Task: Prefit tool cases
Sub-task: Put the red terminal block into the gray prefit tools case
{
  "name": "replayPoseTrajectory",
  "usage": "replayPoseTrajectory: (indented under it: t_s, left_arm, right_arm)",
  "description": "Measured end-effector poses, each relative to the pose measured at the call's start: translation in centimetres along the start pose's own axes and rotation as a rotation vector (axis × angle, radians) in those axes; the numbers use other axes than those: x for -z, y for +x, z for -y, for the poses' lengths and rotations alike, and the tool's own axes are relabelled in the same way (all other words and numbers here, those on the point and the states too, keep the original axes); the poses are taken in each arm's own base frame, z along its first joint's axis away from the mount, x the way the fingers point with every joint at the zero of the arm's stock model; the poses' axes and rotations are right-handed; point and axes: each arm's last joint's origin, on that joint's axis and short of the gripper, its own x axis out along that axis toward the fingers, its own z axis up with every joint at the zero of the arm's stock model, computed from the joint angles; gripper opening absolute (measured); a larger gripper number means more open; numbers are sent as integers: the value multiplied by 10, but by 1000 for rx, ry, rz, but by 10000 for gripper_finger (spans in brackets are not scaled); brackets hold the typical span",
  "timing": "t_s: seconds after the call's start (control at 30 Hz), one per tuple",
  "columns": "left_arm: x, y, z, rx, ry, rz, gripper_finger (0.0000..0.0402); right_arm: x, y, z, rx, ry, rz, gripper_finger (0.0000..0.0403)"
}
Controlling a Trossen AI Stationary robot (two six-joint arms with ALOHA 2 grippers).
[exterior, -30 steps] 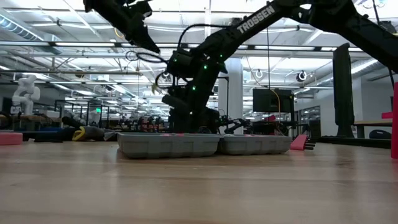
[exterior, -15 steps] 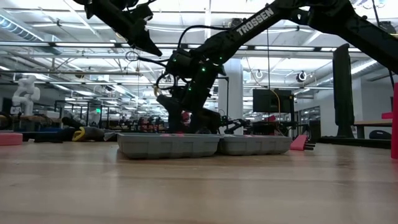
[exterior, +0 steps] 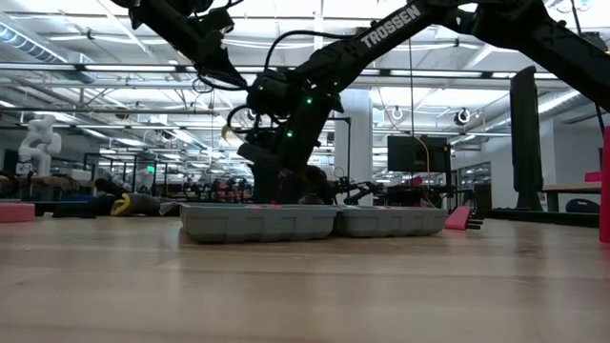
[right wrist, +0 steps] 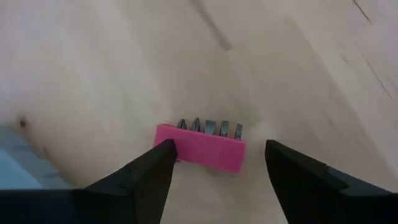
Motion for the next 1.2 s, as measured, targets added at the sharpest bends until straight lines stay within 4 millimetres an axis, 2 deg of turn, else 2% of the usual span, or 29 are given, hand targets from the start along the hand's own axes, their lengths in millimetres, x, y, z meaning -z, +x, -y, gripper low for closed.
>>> replayPoseTrajectory:
  t_s: [0.17, 0.3, 0.43, 0.63, 0.67, 0.83, 0.93, 1.0, 1.1, 1.2]
  left_arm:
    - [8, 4, 2, 9, -6, -22, 0]
    - [13, 6, 4, 16, -11, -39, 0]
    - [12, 6, 3, 13, -9, -30, 0]
    - [12, 6, 3, 13, -24, -32, 0]
    - [12, 6, 3, 14, -38, -34, 0]
    - [20, 5, 6, 26, -109, -120, 0]
    - [24, 5, 10, 43, -155, -173, 0]
    - [25, 5, 14, 53, -176, -194, 0]
    - [24, 7, 22, 86, -178, -214, 0]
    - [23, 15, 33, 132, -157, -234, 0]
  right_arm:
    - [1, 11, -4, 15, -10, 23, 245]
    - [5, 19, -2, 14, 28, 0, 224]
    - [5, 20, -2, 17, 62, 1, 168]
    - [3, 20, 1, 1, 68, 3, 20]
    - [3, 19, 1, -1, 66, 5, 12]
    - [-1, 8, 0, -14, 69, 24, 17]
    - [-2, -10, -1, 40, 19, 29, 9]
    - [-2, -30, -4, 95, -28, 34, 2]
    - [1, -81, -10, 231, -86, 19, 3]
    - [19, -121, -15, 379, -124, -37, 3]
